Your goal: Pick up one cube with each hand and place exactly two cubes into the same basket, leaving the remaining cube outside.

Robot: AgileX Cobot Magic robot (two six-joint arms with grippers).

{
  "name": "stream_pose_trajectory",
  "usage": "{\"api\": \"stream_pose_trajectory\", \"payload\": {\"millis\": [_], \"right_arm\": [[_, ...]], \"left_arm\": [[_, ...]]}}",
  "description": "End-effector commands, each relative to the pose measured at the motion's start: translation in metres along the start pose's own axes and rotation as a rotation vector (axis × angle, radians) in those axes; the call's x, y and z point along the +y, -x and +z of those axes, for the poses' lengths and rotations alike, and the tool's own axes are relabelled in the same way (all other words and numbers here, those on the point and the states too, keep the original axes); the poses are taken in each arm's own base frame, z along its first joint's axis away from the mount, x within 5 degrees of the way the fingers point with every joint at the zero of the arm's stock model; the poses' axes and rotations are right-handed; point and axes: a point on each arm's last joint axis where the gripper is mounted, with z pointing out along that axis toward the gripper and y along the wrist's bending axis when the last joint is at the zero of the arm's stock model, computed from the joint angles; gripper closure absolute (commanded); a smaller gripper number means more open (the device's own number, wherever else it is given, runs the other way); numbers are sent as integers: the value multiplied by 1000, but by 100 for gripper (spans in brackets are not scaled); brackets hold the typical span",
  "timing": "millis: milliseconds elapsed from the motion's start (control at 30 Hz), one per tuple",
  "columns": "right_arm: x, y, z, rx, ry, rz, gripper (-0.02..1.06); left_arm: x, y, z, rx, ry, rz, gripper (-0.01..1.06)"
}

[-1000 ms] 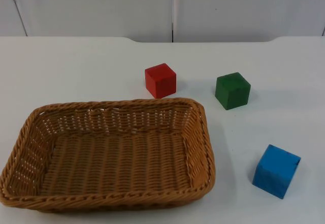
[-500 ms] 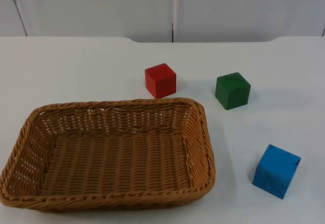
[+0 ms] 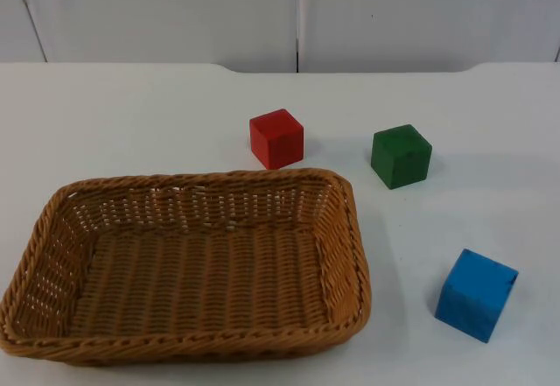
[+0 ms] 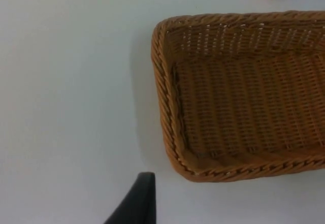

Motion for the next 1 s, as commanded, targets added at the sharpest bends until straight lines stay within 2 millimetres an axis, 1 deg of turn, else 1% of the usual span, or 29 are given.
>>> {"api": "stream_pose_trajectory", "payload": {"millis": [0, 100, 200, 300, 333, 500, 533, 700, 733, 967], "right_arm": [[-1, 6, 3, -1, -1, 3, -1], [-2, 12, 8, 6, -1, -1, -1], [-2, 18, 17, 17, 4, 3, -1], [0, 22, 26, 26, 30, -6, -1], [0, 22, 26, 26, 30, -6, -1], [2, 28, 42, 39, 71, -19, -1], [2, 28, 42, 39, 71, -19, -1], [2, 39, 56, 65, 77, -14, -1], [2, 39, 56, 65, 77, -14, -1], [4, 63, 71, 68, 123, -14, -1]], "left_arm": [[-1, 4, 1, -14, -8, -4, 0], [0, 5, 3, -1, -10, -7, 0], [-2, 7, 4, 0, -28, 3, 0], [-5, 16, 2, -9, -52, 15, 0], [-5, 16, 2, -9, -52, 15, 0], [-10, 33, 3, -5, -98, 16, 0], [-10, 33, 3, -5, -98, 16, 0], [-16, 44, 11, 10, -179, 34, 0], [-16, 44, 11, 10, -179, 34, 0], [-19, 51, 30, 66, -258, 25, 0]]}}
